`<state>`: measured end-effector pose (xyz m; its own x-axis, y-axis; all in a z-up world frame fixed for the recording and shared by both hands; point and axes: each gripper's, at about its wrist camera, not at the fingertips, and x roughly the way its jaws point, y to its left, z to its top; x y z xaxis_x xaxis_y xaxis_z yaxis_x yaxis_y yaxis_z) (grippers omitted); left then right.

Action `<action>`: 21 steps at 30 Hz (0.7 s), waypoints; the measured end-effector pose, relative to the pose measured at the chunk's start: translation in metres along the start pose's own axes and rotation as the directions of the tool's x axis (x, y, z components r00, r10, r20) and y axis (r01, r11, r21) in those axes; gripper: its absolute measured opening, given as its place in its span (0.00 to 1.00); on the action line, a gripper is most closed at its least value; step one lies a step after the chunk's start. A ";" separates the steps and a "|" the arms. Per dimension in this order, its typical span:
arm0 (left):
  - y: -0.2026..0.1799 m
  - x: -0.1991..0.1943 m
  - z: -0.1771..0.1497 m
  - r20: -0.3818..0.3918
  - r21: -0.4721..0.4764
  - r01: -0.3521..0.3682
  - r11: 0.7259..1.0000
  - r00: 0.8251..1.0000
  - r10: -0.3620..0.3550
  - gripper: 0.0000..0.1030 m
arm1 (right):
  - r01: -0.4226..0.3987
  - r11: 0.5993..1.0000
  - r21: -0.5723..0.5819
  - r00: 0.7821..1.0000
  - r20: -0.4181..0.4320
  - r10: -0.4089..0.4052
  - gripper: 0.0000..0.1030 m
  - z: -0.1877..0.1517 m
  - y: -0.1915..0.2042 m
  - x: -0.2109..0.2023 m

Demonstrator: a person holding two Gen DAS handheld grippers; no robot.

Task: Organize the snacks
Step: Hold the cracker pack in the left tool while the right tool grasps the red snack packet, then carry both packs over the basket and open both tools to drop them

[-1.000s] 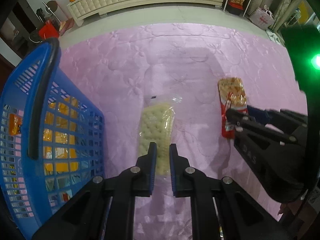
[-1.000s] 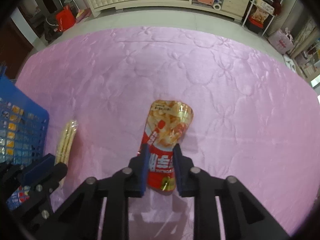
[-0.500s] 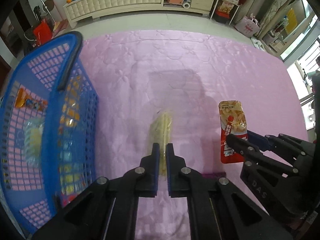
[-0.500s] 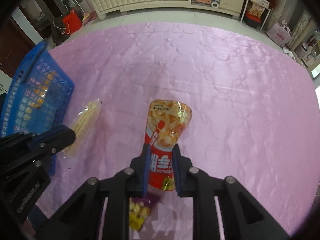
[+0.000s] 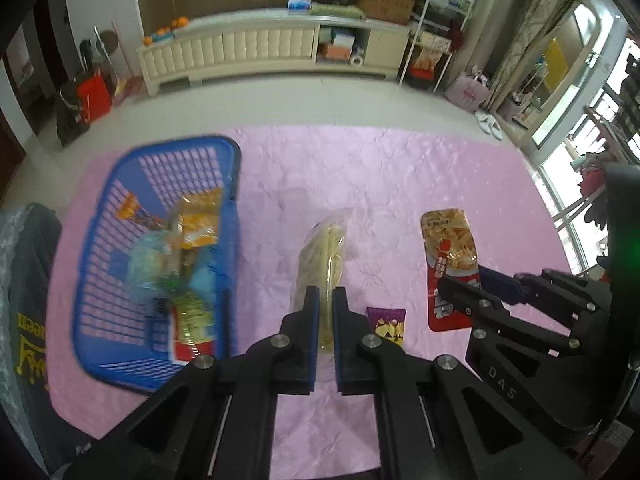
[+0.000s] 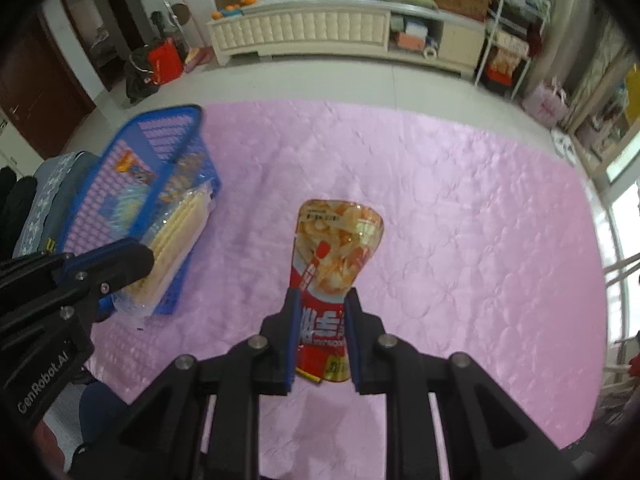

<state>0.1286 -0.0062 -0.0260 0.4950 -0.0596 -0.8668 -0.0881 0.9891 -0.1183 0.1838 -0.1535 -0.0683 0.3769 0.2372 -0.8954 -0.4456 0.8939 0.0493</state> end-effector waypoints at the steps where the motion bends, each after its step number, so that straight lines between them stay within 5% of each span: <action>1: 0.004 -0.008 -0.002 0.009 0.000 0.001 1.000 1.000 -0.001 0.05 | -0.003 1.000 -0.009 1.000 0.014 0.003 0.24 0.001 0.007 -0.008; 12: 0.078 -0.055 -0.009 0.071 -0.072 -0.006 0.997 0.997 0.011 0.05 | -0.061 0.997 -0.048 0.996 0.061 0.064 0.24 0.010 0.058 -0.027; 21: 0.142 -0.051 -0.015 0.040 -0.152 -0.030 0.988 0.999 0.036 0.05 | -0.139 0.983 -0.121 0.989 0.033 0.143 0.24 0.029 0.127 -0.003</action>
<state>0.0779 0.1354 -0.0061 0.5256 -0.0180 -0.8505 -0.2336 0.9583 -0.1647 0.1497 -0.0294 -0.0463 0.3354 0.3753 -0.8641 -0.5887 0.7996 0.1188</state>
